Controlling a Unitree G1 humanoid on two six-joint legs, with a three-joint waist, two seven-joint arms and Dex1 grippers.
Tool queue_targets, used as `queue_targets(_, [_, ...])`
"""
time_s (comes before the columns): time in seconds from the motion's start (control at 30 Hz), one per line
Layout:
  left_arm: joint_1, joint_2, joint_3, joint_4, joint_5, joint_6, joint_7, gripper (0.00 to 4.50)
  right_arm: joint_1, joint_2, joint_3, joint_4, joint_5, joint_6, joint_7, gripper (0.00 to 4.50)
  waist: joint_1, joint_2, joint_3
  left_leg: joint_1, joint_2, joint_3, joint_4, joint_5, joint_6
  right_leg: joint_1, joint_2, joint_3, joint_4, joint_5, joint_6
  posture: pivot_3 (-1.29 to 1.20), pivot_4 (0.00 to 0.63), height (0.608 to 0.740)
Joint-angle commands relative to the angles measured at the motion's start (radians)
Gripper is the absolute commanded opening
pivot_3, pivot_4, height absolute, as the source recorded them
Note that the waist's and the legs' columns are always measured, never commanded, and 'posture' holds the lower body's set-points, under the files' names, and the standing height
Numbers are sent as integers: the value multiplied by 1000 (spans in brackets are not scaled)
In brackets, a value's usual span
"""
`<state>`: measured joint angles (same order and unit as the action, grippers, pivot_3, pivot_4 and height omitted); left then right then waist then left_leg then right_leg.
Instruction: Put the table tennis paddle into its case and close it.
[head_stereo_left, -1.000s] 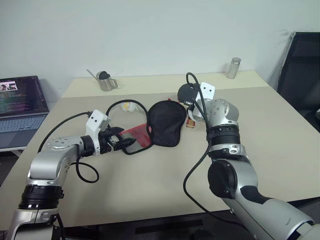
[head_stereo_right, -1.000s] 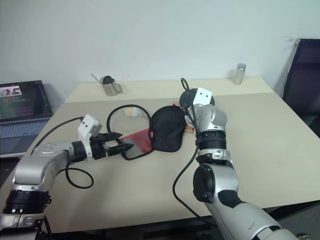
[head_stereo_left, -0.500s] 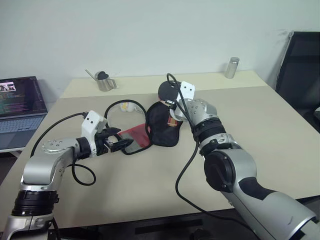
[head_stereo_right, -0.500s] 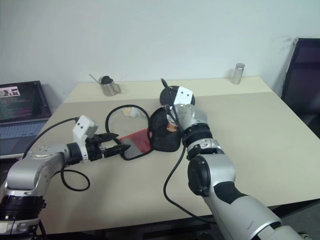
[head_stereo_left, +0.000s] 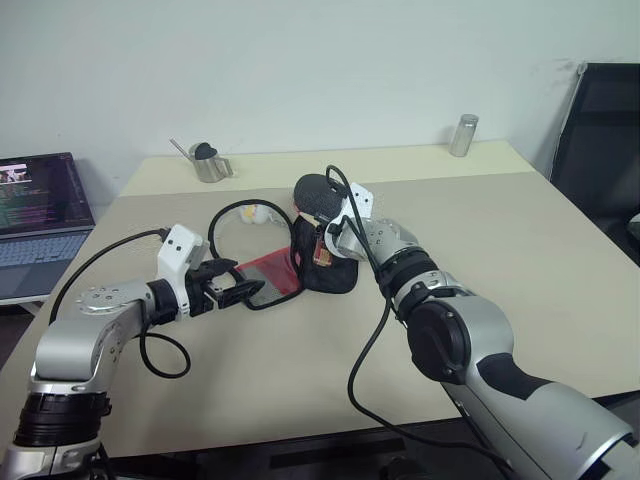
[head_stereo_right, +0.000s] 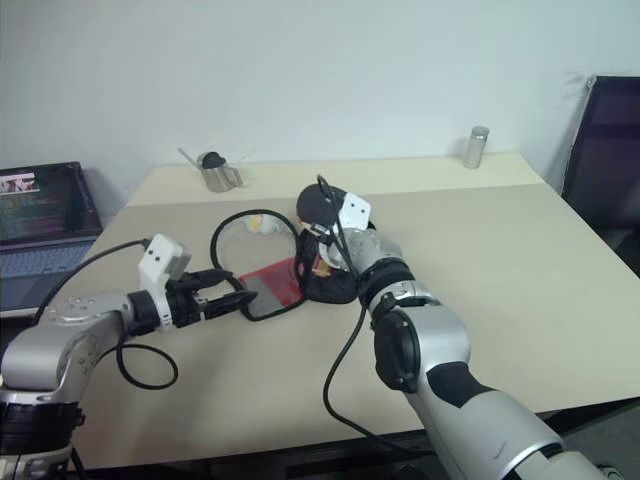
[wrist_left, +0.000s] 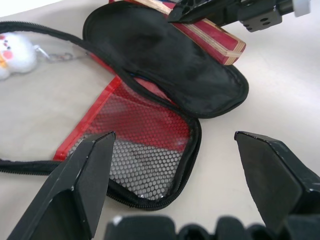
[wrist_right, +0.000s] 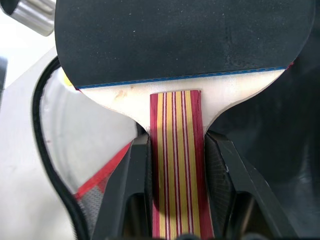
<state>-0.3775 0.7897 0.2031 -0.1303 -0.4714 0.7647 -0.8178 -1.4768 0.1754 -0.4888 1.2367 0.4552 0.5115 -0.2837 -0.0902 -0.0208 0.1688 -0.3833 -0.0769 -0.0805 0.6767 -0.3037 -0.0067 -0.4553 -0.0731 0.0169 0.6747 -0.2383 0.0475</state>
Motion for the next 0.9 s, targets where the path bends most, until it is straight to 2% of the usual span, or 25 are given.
queue_targets(0.03, [-3, 22, 32, -45, -19, 4, 3, 4180, -75, 145, 10, -10, 20, -32, 12, 1097, 0, 0, 0, 0, 0, 0, 0, 0, 0, 0, 0, 0, 0, 0, 0, 0, 150, 740])
queue_targets(0.57, [17, 28, 33, -67, -30, 16, 15, 4180, 29, 127, 105, 41, -55, -81, 34, 1097, 0, 0, 0, 0, 0, 0, 0, 0, 0, 0, 0, 0, 0, 0, 0, 0, 150, 740])
queue_targets(0.9, [21, 36, 37, -69, -35, 14, 19, 4180, 54, 122, 117, 54, -71, -95, 31, 1097, 0, 0, 0, 0, 0, 0, 0, 0, 0, 0, 0, 0, 0, 0, 0, 0, 150, 740])
